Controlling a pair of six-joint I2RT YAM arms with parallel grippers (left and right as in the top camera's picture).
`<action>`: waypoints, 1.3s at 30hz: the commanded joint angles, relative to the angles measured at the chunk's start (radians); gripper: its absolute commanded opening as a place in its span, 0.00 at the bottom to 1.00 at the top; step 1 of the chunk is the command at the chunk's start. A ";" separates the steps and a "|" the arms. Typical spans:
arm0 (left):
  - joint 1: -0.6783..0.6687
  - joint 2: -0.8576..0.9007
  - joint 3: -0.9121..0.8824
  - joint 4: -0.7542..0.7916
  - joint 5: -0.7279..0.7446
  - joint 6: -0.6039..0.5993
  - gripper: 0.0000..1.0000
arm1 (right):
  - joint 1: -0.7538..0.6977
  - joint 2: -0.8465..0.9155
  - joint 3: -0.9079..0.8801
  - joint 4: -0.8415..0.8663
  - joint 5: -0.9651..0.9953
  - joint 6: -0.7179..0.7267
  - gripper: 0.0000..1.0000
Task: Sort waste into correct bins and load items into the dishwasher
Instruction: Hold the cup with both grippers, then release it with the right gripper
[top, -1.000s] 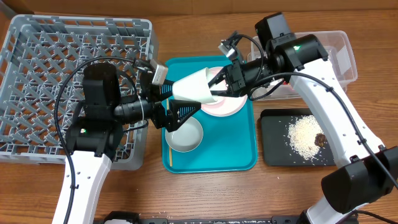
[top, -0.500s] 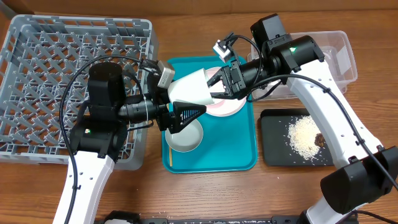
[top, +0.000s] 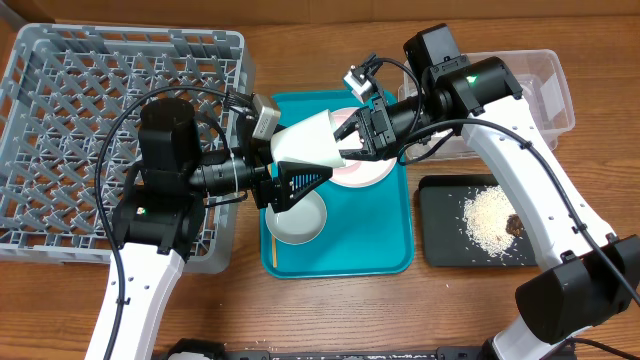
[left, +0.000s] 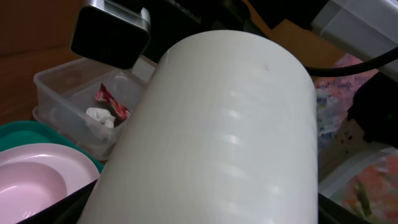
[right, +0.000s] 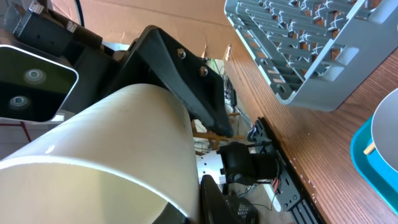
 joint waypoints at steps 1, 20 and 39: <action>0.009 -0.020 0.014 0.016 -0.037 -0.033 0.82 | 0.010 -0.009 -0.001 -0.007 -0.007 -0.023 0.04; 0.035 -0.050 0.014 -0.019 -0.047 -0.032 0.65 | -0.016 -0.009 -0.001 0.000 0.018 0.000 0.04; 0.035 -0.060 0.014 -0.157 -0.408 0.053 0.37 | -0.049 -0.009 -0.001 -0.064 0.377 0.047 0.47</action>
